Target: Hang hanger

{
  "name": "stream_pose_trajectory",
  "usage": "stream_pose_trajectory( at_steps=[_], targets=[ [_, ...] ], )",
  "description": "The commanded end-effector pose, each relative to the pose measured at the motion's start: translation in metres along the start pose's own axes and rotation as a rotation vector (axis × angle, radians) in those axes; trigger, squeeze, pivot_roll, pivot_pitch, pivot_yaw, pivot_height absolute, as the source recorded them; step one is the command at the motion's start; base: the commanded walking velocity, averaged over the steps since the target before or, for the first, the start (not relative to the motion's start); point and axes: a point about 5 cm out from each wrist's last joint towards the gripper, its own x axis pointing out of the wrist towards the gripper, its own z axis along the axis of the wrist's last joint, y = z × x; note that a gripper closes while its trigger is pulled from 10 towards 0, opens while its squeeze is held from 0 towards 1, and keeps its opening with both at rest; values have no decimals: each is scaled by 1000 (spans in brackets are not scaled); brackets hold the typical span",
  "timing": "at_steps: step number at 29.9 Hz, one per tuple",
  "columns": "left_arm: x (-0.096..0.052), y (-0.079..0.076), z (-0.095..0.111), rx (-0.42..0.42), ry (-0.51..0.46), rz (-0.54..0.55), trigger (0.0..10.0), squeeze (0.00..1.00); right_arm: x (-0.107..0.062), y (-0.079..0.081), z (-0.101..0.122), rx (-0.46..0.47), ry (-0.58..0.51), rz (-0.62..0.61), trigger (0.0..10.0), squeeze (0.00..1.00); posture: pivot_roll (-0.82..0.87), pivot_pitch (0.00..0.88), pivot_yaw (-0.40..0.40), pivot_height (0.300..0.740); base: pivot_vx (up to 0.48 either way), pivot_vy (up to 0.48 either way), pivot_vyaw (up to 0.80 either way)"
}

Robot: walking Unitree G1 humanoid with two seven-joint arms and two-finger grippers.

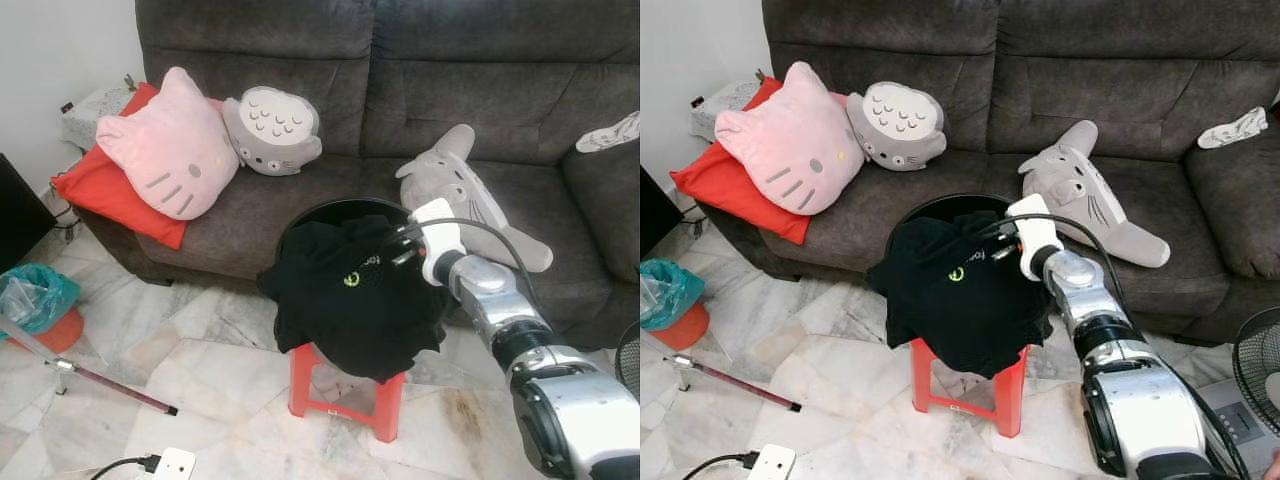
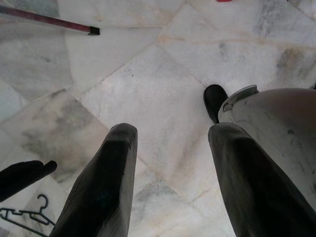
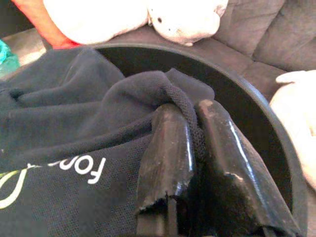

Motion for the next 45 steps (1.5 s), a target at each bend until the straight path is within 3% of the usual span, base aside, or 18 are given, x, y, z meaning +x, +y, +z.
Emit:
stream_pose_trajectory(
  at_steps=[1, 14, 21, 22, 23, 27, 36, 37, 38, 39, 45],
  targets=[
    [-1, -2, -7, -6, 29, 1, 10000, 0, 5, 2, 16, -22, -51, -3, 0, 0, -14, 17, 47, 740, 0, 0, 0],
    [-2, -2, -8, -8, 30, 10, 10000, 0, 13, 7, 34, -51, -71, -41, 0, 0, 0, 16, 40, 740, 0, 0, 0],
    [-2, -2, -9, -9, 30, 10, 10000, 0, 10, 0, 18, -43, 17, -123, 0, 0, 11, 18, 34, 740, 0, 0, 0],
    [-2, -2, -9, -11, 31, 9, 10000, 0, 9, 3, 12, -38, 32, -108, 4471, 0, 11, 18, 34, 740, 0, 0, 0],
    [-2, -2, -9, -12, 32, 8, 10000, 0, 9, 4, 8, -31, 42, -104, 9608, 0, 11, 18, 34, 740, 0, 0, 0],
    [-2, -3, -10, -11, 35, 3, 10000, 0, 7, 13, -11, -6, 91, -77, 10000, 0, 10, 22, 36, 740, 0, 0, 0],
    [-2, -3, -9, -9, 36, 0, 10000, 0, 7, 23, -20, 9, 94, -24, 10000, 0, 8, 20, 40, 740, 0, 0, 0],
    [-2, -3, -9, -10, 35, -1, 10000, 0, 7, 24, -20, 18, 92, -19, 10000, 373, 8, 20, 41, 740, 0, 0, 0],
    [-2, -3, -9, -10, 35, -1, 10000, 0, 7, 24, -21, 21, 92, -18, 10000, 373, 8, 20, 41, 740, 0, 0, 0],
    [-2, -3, -9, -10, 35, -1, 10000, 0, 7, 25, -20, 23, 89, -17, 10000, 1000, 10, 20, 40, 740, 0, 0, 0],
    [-2, -3, -9, -12, 35, -1, 10000, 0, 8, 21, -11, 56, 28, -42, 10000, 1000, 6, 20, 42, 740, 0, 0, 0]
  ],
)
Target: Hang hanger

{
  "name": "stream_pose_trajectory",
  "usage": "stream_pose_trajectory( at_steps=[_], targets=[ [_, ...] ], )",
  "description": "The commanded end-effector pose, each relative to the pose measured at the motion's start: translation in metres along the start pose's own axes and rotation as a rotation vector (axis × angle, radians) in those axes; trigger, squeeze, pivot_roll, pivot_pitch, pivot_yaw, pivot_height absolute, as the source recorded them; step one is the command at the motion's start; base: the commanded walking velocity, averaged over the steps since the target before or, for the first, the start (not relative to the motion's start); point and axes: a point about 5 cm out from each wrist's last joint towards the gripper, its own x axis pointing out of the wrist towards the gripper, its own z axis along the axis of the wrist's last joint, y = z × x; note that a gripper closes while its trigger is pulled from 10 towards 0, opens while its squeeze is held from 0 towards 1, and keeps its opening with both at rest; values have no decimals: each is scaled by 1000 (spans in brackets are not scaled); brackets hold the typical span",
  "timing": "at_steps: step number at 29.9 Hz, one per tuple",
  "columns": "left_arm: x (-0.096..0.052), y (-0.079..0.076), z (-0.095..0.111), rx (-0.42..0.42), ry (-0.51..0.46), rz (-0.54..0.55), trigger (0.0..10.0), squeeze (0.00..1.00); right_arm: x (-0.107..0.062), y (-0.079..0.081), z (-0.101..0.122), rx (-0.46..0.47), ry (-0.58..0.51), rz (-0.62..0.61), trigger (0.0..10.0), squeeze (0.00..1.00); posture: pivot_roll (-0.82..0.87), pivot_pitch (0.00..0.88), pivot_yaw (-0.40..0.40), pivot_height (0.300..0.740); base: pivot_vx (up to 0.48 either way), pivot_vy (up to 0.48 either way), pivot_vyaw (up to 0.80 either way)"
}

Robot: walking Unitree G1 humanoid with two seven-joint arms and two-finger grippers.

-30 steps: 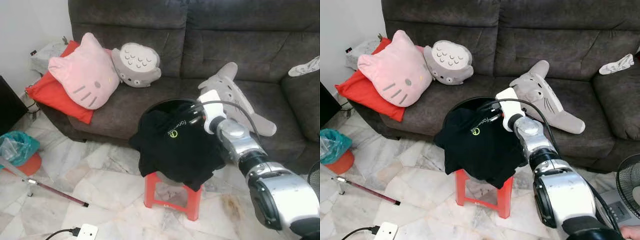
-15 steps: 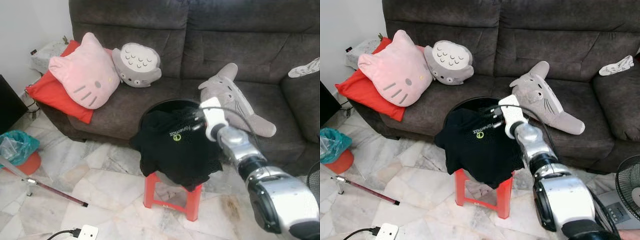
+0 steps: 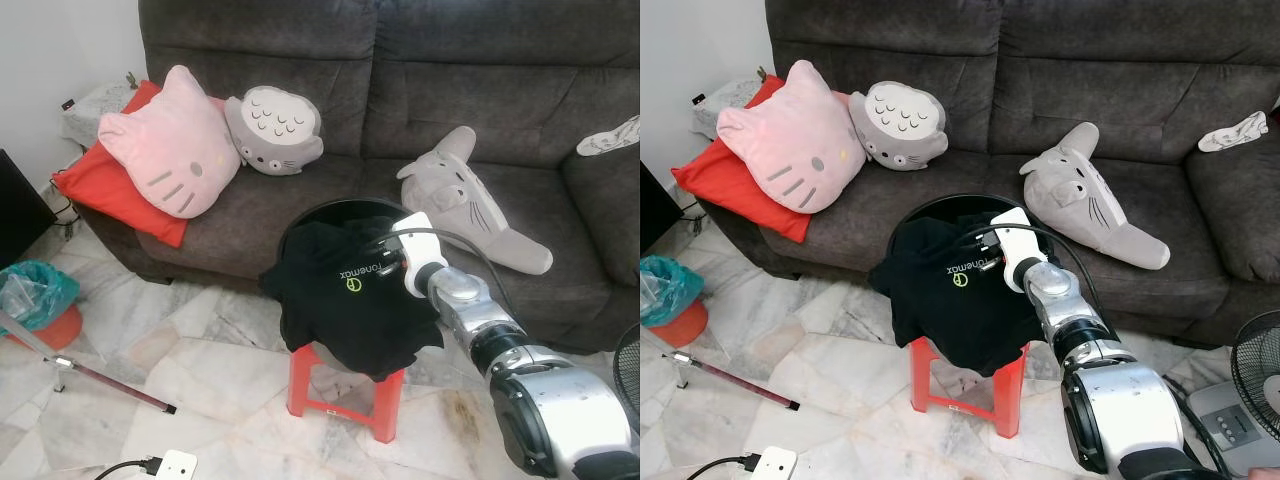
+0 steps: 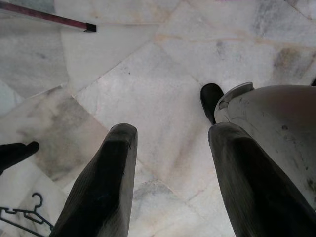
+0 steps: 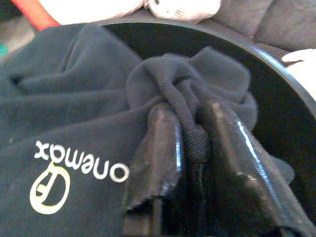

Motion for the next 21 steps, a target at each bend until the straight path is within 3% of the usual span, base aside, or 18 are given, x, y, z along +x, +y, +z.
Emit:
stream_pose_trajectory(
  at_steps=[1, 15, 21],
  targets=[
    [-1, 0, -7, -9, 30, -1, 10000, 0, 2, 0, 10, 18, -55, -2, 10000, 1000, 6, 21, 42, 740, 0, 0, 0],
    [-1, -1, -6, -13, 30, -13, 10000, 0, -1, -5, 16, 63, -126, -16, 10000, 1000, -3, 22, 41, 740, 0, 0, 0],
    [-1, -1, -6, -14, 30, -13, 10000, 0, -2, -8, 26, 93, -207, -16, 10000, 1000, -8, 24, 41, 740, 0, 0, 0]
  ],
)
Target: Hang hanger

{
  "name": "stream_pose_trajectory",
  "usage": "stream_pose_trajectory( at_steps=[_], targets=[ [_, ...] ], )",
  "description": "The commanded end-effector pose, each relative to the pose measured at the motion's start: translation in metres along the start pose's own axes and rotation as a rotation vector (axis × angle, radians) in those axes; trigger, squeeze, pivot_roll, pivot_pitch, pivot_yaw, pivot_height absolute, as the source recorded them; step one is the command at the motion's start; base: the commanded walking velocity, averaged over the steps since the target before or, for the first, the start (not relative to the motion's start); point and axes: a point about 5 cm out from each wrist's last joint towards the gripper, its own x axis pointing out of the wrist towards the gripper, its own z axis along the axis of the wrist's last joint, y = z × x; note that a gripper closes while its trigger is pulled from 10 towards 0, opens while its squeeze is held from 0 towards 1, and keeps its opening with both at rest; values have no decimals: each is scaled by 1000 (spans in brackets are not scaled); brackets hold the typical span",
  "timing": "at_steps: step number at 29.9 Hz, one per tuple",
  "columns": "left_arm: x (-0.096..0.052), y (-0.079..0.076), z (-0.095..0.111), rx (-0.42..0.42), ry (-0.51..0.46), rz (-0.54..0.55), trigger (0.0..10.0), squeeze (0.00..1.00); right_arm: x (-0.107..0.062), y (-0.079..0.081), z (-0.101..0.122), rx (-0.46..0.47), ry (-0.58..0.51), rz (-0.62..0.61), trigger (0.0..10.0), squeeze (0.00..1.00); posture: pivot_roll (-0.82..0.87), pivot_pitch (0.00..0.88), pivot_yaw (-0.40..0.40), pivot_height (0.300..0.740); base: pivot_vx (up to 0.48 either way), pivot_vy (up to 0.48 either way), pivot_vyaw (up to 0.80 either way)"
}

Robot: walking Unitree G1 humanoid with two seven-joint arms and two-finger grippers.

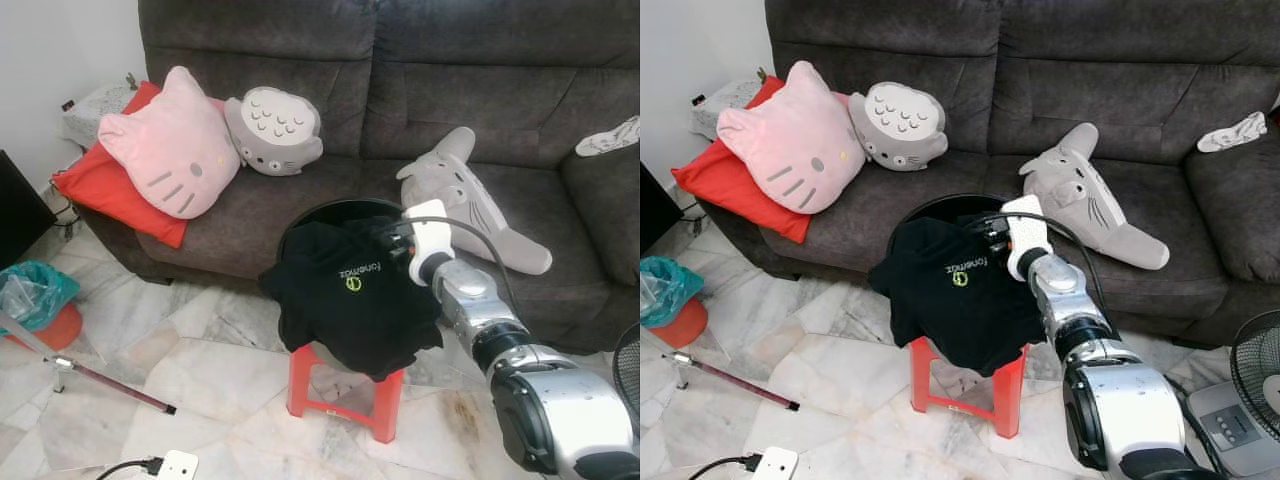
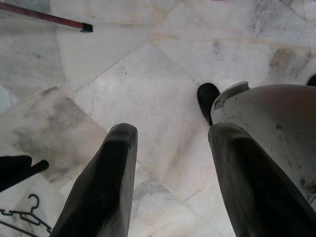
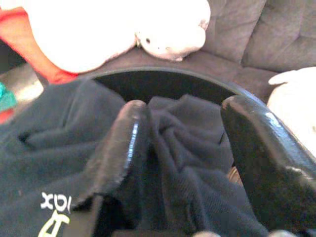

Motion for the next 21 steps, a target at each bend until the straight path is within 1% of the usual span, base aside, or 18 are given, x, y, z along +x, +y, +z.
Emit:
stream_pose_trajectory(
  at_steps=[1, 5, 8, 14, 15, 16, 21],
  targets=[
    [-1, 0, -6, -12, 30, 0, 10000, 0, 1, -1, 9, 8, -61, -2, 10000, 1000, -12, 22, 41, 740, 0, 0, 0],
    [-1, 0, -6, -11, 29, -1, 10000, 0, -2, -2, 16, 22, -154, -4, 10000, 1000, -20, 24, 43, 740, 0, 0, 0],
    [-1, 0, -6, -11, 28, -3, 10000, 0, -5, -3, 17, 25, -203, 3, 10000, 1000, -20, 24, 43, 740, 0, 0, 0],
    [-1, 0, -5, -12, 27, -3, 10000, 0, -13, -3, 10, -7, -229, 4, 10000, 1000, -25, 24, 39, 740, 0, 0, 0],
    [-1, 0, -5, -12, 28, -4, 10000, 0, -16, -2, 7, -24, -234, 8, 10000, 843, -30, 25, 40, 740, 0, 0, 0],
    [-1, 0, -6, -12, 28, -4, 10000, 0, -20, -1, 3, -35, -237, 14, 10000, 0, -33, 25, 40, 740, 0, 0, 0],
    [-1, -1, -6, -11, 29, -5, 10000, 0, -32, 2, -11, -49, -226, 54, 10000, 0, -34, 25, 38, 740, 0, 0, 0]
  ],
)
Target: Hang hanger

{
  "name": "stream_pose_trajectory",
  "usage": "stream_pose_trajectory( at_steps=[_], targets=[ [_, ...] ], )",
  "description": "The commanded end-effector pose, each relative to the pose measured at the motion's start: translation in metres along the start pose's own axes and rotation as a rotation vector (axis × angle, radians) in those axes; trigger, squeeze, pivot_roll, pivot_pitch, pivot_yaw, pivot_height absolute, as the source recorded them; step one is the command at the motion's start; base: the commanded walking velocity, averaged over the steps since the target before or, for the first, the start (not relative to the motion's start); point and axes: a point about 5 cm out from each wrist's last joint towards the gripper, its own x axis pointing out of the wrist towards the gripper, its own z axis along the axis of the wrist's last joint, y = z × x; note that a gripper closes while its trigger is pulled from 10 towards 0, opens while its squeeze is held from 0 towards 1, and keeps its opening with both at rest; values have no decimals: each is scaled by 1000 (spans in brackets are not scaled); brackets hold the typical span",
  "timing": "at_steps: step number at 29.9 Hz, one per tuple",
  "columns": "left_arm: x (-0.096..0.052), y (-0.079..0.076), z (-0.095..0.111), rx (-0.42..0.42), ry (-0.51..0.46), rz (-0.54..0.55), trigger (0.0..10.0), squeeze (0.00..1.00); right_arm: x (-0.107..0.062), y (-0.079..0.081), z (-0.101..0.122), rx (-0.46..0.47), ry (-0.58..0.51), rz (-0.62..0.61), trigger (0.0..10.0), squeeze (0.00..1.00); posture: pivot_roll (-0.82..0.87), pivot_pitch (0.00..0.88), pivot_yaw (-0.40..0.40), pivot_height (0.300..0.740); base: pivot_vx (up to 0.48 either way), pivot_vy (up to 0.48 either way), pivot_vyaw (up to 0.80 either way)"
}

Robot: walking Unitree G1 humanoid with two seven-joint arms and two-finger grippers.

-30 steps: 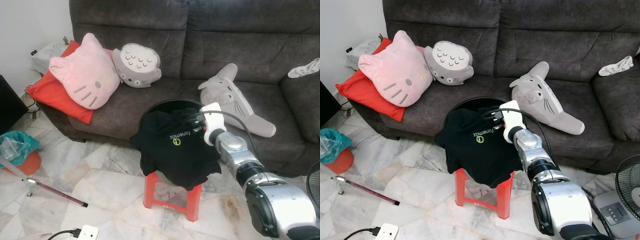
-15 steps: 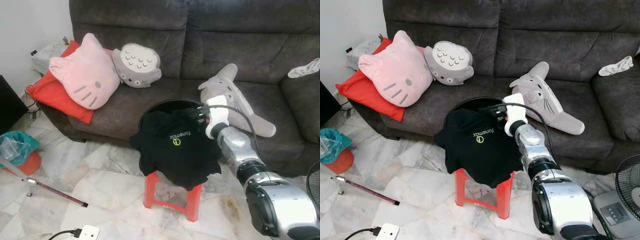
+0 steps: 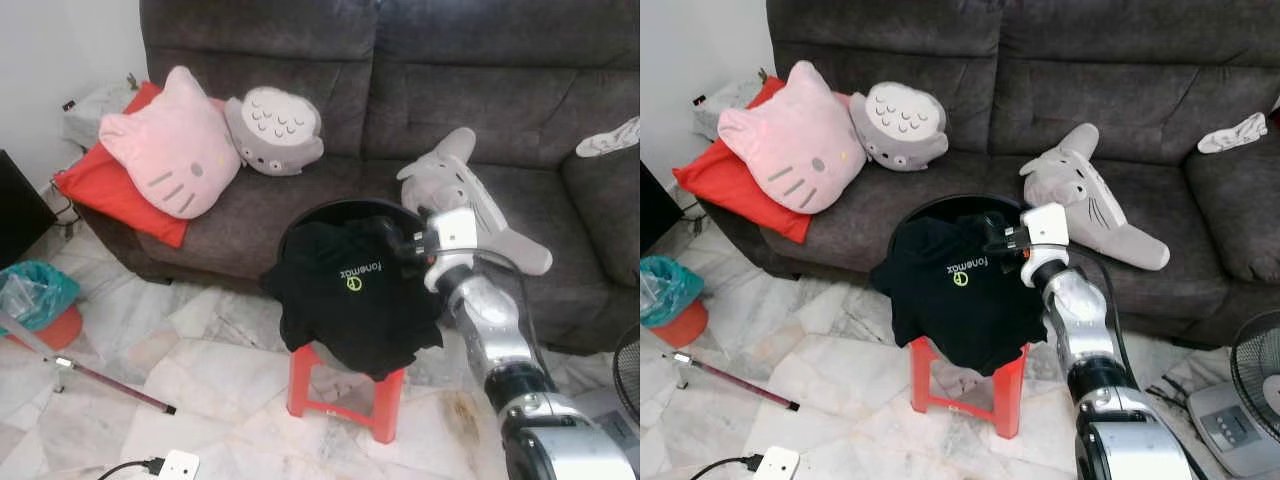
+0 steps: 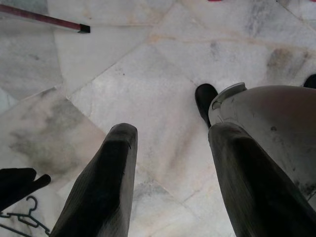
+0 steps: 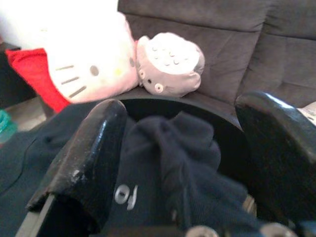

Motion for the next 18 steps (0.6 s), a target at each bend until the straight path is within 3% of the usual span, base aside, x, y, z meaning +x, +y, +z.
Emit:
stream_pose_trajectory(
  at_steps=[1, 2, 10, 18],
  targets=[
    [-1, 1, -6, -10, 28, 3, 10000, 0, -4, 5, 3, -4, -18, 57, 10000, 165, -37, 25, 39, 740, 0, 0, 0],
    [-1, 1, -6, -11, 28, 4, 10000, 0, -8, 6, 2, 4, -15, 74, 10000, 1000, -39, 25, 40, 740, 0, 0, 0],
    [-1, 2, -6, -6, 30, 1, 10000, 0, -25, -15, -6, -21, 80, -23, 10000, 1000, -46, 26, 46, 740, 0, 0, 0],
    [-1, 3, -6, -5, 29, 1, 10000, 0, -26, -17, -1, -49, 191, 48, 10000, 1000, -46, 26, 49, 740, 0, 0, 0]
  ],
)
